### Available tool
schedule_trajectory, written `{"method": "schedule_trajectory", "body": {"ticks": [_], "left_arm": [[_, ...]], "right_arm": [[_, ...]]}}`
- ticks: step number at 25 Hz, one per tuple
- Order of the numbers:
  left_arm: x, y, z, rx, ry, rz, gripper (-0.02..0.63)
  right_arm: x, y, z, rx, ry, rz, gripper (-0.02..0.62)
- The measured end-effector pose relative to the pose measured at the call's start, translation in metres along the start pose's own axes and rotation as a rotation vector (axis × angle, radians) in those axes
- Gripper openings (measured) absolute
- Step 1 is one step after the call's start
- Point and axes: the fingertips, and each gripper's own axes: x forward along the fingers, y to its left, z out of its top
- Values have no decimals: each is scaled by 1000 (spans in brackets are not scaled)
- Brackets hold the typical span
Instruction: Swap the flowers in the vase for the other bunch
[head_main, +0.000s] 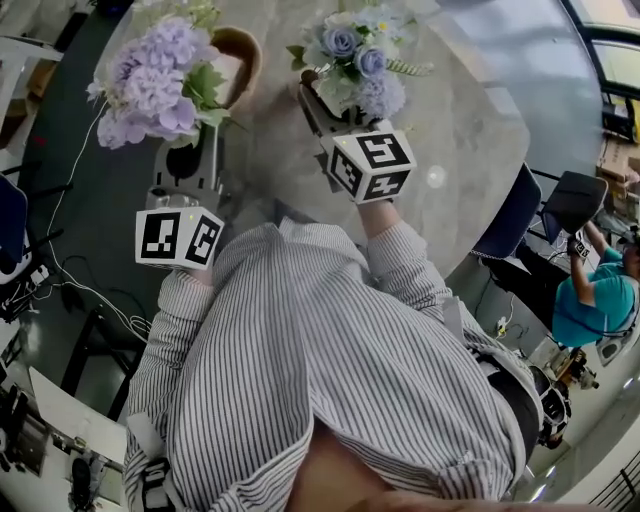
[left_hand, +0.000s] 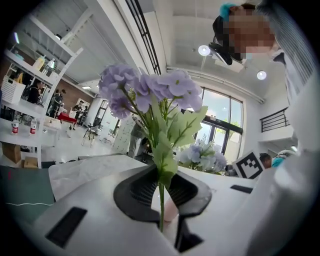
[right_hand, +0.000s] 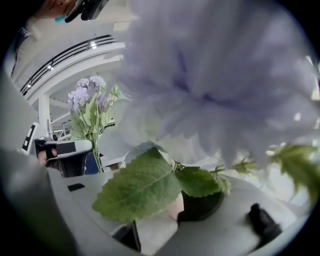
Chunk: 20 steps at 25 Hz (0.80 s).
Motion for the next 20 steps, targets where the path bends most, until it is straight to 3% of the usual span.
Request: {"method": "schedule_trajectory", "body": {"ticks": [20], "left_arm": [[3,-5,11,38,-30,-39,51]], "right_arm": [[5,9,-14,33,13,31,192]]}}
